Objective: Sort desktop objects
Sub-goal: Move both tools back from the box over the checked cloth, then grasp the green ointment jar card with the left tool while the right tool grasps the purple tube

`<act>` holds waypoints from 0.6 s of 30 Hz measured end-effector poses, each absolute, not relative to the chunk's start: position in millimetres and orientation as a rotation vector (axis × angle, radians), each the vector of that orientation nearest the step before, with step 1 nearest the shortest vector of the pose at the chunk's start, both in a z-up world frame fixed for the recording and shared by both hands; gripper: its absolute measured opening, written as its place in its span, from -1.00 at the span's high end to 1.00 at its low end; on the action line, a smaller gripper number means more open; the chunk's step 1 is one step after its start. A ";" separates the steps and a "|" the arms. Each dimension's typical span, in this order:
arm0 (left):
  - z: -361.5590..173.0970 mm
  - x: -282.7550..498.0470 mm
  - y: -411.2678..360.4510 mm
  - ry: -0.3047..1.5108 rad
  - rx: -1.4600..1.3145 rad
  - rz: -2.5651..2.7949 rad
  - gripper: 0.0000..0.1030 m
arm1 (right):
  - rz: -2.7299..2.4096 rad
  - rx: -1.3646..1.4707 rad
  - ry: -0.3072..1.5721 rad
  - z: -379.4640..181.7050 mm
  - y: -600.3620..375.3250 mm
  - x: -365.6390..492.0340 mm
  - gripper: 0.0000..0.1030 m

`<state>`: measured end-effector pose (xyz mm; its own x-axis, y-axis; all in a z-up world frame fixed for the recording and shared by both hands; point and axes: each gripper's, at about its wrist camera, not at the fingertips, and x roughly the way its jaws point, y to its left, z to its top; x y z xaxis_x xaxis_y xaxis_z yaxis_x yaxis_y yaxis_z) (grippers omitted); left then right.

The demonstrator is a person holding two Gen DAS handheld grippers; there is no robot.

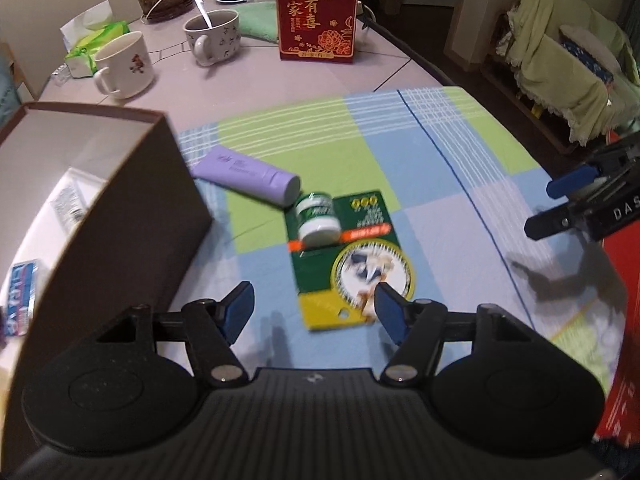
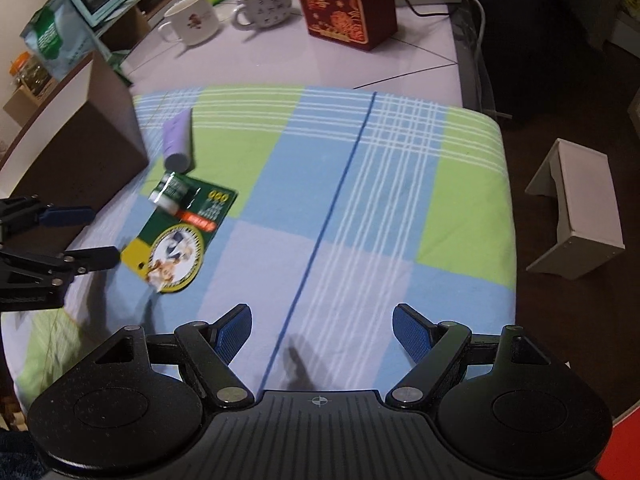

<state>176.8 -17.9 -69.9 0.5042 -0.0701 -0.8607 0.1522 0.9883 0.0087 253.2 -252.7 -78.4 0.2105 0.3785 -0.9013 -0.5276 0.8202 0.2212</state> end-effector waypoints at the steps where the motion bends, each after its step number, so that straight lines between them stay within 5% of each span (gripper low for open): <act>1: -73.0 181.8 -20.1 1.030 0.085 -0.135 -0.19 | 0.631 -0.144 1.202 -78.9 -253.4 256.9 -0.56; 4: -84.2 197.5 -26.0 1.019 0.092 -0.126 -0.14 | 0.621 -0.141 1.196 -80.2 -253.8 268.2 -0.56; 11: -110.1 227.9 -26.2 1.017 0.078 -0.100 0.43 | 0.632 -0.154 1.188 -84.2 -244.6 288.2 -0.56; 18: -111.2 209.5 -14.6 1.036 0.097 -0.152 0.44 | 0.698 -0.181 1.178 -87.1 -220.3 297.1 -0.56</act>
<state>209.5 -14.6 -111.2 0.5007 -0.0797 -0.8619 0.1714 0.9852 0.0084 297.1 -220.3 -87.1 0.2029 0.4054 -0.8913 -0.5869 0.7790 0.2207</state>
